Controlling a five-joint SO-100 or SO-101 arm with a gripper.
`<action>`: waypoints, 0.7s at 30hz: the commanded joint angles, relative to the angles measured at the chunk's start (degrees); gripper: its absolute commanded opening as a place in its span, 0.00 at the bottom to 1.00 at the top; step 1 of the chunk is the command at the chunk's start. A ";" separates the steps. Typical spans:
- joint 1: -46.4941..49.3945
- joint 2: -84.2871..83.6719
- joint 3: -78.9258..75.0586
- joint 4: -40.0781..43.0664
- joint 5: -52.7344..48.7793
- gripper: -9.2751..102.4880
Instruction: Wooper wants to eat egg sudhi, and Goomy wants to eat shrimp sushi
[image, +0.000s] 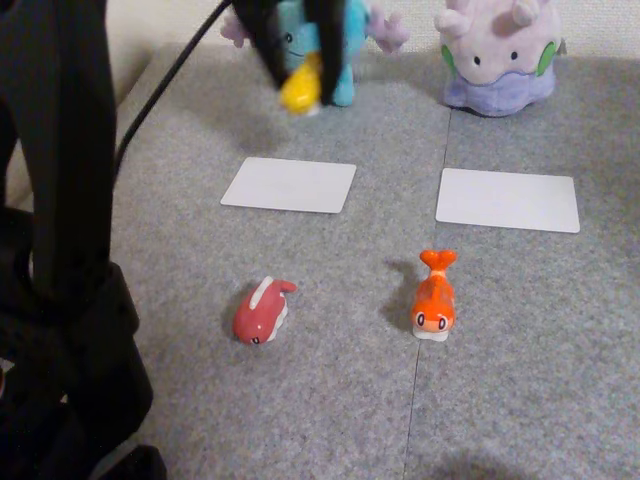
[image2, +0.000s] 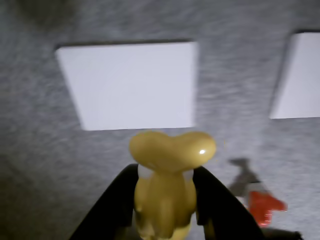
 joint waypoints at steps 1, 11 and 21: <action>-3.43 2.90 2.81 0.79 1.41 0.11; -3.34 2.90 14.50 -10.81 1.32 0.11; -3.43 -4.13 14.68 -17.93 0.88 0.11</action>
